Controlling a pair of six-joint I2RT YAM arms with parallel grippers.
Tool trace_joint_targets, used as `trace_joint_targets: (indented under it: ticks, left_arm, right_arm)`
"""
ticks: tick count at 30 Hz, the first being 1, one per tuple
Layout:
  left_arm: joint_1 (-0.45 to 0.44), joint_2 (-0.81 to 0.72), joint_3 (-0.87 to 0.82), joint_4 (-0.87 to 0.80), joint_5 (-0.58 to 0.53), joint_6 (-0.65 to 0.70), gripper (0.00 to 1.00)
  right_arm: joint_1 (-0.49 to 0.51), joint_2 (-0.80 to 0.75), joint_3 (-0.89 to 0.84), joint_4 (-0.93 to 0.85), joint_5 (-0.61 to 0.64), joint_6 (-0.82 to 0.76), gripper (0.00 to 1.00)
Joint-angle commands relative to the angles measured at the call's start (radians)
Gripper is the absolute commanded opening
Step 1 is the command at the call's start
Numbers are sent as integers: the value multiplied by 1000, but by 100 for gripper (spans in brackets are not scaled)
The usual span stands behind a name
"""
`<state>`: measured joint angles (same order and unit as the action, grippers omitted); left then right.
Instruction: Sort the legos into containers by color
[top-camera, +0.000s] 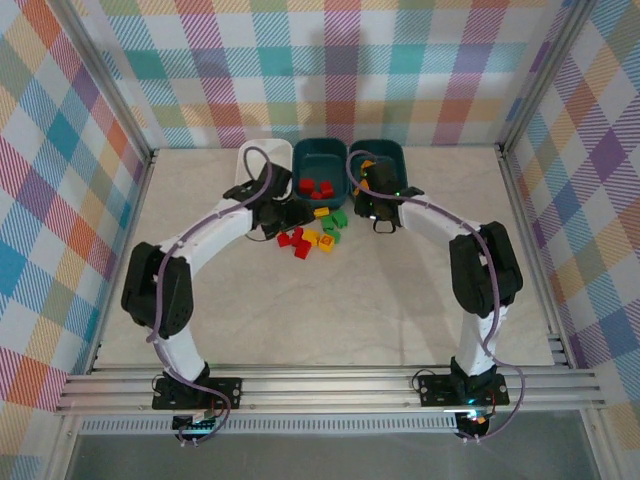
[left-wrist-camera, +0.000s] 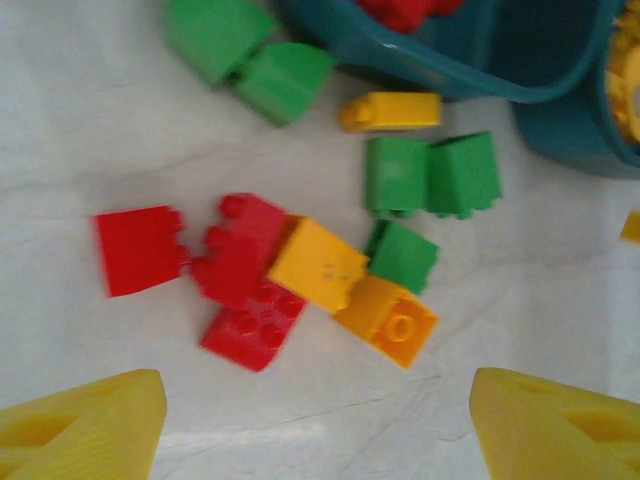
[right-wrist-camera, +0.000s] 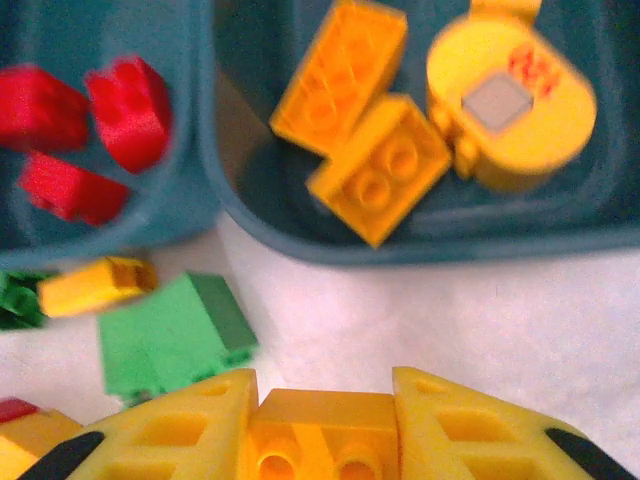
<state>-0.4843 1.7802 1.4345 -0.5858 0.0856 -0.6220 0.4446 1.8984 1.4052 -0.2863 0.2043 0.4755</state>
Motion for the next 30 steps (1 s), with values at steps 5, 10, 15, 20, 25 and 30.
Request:
trace_joint_targets:
  ticks: [5, 10, 15, 20, 25, 30]
  left_arm:
    - [-33, 145, 145, -97, 18, 66, 75]
    - [-36, 195, 210, -126, 13, 95, 74]
    - [-36, 244, 260, -128, 31, 101, 74]
    - [-90, 340, 391, -184, -13, 139, 72]
    - [-136, 474, 562, -280, -115, 235, 70]
    - [-139, 573, 671, -316, -106, 240, 70]
  right_arm:
    - [-94, 150, 227, -68, -56, -23, 38]
    - [-116, 221, 378, -148, -66, -28, 67]
    - [-117, 90, 257, -60, -75, -13, 72]
    - [-112, -104, -34, 48, -96, 65, 72]
    - [-109, -288, -327, 94, -98, 96, 73]
    - [-110, -375, -482, 98, -86, 71, 77]
